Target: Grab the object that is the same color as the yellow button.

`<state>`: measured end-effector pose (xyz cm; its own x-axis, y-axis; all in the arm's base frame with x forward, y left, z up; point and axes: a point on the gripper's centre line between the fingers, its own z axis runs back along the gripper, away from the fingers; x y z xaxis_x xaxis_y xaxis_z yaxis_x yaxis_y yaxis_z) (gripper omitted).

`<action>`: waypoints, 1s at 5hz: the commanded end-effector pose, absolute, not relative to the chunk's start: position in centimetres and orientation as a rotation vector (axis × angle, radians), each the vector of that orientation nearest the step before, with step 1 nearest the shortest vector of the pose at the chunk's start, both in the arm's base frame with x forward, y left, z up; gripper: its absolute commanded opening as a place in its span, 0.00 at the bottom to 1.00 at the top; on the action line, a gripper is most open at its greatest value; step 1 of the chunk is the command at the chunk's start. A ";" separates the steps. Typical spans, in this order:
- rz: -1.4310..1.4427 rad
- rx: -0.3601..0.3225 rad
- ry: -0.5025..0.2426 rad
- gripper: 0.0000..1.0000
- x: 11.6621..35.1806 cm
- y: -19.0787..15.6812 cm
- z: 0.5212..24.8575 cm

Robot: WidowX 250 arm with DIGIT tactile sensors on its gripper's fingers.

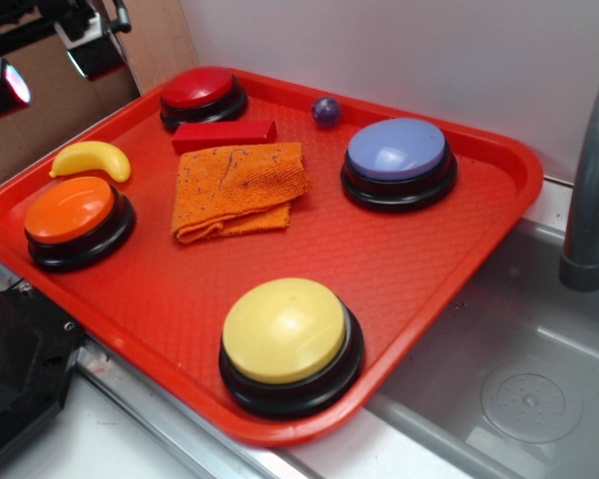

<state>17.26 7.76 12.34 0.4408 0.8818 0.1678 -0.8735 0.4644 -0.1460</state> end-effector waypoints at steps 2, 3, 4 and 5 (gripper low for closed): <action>1.323 0.087 -0.301 1.00 18.0 12.7 7.4; 1.356 0.075 -0.289 1.00 18.1 13.7 5.2; 1.353 0.038 -0.284 1.00 19.3 14.6 3.9; 1.317 -0.007 -0.281 1.00 20.1 15.2 3.1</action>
